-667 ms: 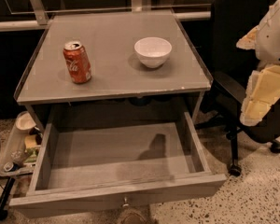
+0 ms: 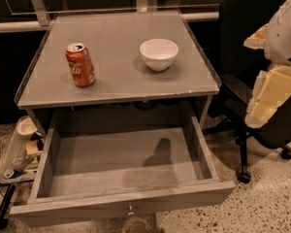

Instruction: Place coke can into top drawer

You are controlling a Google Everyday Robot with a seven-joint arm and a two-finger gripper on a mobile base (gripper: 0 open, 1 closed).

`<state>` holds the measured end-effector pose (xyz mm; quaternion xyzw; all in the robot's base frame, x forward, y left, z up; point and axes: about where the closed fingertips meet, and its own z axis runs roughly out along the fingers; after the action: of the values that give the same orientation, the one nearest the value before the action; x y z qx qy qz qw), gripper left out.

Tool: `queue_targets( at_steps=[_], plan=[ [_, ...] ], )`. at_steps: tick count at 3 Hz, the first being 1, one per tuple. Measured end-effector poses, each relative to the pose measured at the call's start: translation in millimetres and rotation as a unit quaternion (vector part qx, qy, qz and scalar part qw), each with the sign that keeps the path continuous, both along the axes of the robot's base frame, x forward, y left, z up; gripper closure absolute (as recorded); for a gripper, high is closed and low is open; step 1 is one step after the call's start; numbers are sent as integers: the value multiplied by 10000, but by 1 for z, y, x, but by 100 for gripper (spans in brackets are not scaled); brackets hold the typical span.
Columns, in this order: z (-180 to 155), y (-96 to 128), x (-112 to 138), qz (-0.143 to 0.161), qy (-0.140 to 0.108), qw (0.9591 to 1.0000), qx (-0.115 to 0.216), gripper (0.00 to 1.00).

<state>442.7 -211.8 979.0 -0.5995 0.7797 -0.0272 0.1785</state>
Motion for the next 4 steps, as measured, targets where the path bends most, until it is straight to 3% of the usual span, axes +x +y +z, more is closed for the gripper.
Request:
queue_targets(
  at_steps=[1, 2, 4],
  plan=[
    [2, 20, 8, -105, -273, 9987, 418, 0],
    [-4, 60, 30, 59, -399, 9939, 1023, 0],
    [-4, 65, 32, 40, -426, 9917, 1214, 0]
  ],
)
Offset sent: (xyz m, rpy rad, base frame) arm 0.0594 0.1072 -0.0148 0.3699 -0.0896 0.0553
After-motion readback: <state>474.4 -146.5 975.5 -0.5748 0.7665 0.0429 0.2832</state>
